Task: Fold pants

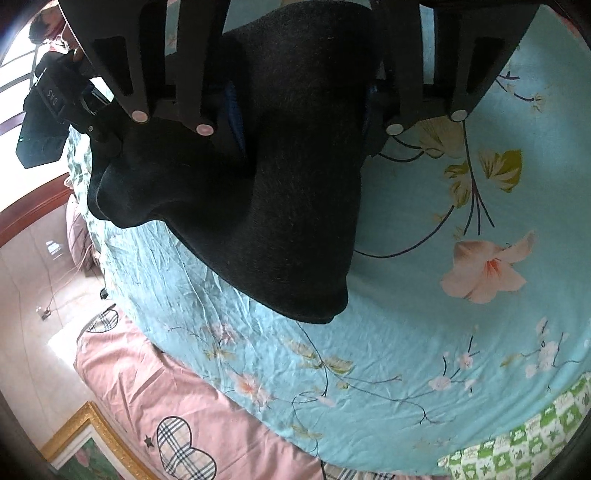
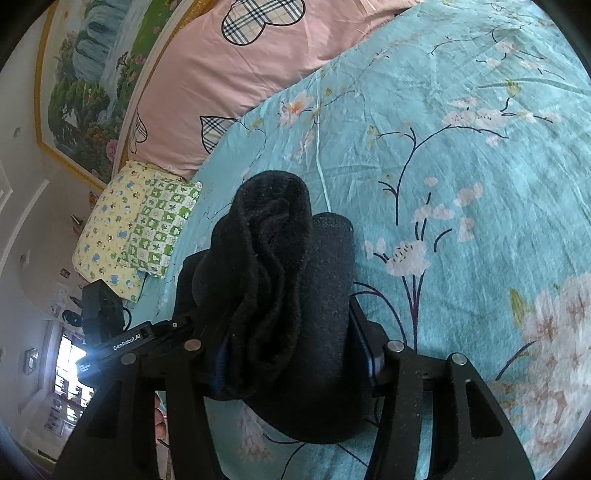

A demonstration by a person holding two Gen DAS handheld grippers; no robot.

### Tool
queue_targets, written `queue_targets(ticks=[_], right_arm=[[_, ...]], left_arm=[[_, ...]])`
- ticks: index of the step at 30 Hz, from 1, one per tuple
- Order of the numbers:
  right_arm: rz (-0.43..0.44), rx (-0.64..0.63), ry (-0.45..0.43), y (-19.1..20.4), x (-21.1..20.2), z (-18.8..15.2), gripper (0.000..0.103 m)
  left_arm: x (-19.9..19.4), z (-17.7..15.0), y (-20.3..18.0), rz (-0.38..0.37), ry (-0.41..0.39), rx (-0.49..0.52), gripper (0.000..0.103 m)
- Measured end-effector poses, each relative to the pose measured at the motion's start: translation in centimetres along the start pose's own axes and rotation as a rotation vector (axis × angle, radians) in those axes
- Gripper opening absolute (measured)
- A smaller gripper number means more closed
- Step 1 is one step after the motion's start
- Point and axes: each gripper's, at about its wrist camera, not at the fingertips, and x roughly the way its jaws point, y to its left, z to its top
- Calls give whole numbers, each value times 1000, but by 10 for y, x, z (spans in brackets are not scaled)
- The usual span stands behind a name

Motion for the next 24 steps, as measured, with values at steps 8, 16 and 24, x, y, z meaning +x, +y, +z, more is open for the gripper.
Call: queue_targets(ticks=[8,16,24], right_arm=[[-31,-53,-10,23,-4,3,51],[8,-86,-10,46,-2,10,49],[54,-134,15,75,18,18,49]], left_arm=[[-22,0,-5,-4,-35,14,31],[-56,4,-1,22,-105,15,31],[-86,11,18,70,-174,-10,31]])
